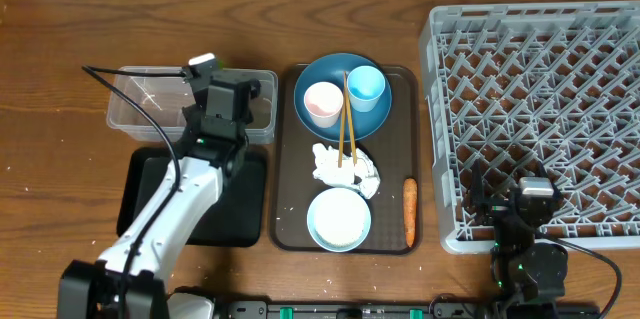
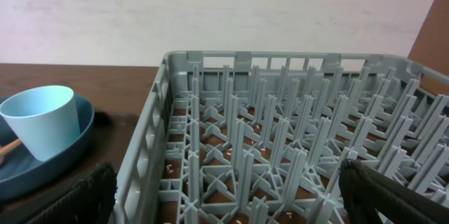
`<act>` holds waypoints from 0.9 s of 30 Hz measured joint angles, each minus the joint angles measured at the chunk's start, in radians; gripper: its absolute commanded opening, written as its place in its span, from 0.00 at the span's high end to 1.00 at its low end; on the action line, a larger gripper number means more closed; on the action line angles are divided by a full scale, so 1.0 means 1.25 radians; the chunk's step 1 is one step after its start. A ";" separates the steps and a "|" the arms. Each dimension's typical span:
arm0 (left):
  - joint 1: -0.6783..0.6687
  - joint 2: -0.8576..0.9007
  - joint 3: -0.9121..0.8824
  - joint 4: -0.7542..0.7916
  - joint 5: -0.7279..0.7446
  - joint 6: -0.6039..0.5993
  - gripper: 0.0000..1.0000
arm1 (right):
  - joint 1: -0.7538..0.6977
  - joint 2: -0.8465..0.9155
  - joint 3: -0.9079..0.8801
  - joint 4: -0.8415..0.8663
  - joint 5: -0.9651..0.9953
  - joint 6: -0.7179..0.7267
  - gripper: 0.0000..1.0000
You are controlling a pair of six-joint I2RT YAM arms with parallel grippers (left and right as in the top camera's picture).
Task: Sort waste into correct bins and load items into the dishwasher rack
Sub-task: 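Carry the wrapper left and release it into the clear bin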
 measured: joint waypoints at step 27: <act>0.026 0.047 0.000 0.035 0.037 -0.010 0.61 | 0.000 0.000 0.000 0.000 0.000 0.000 0.01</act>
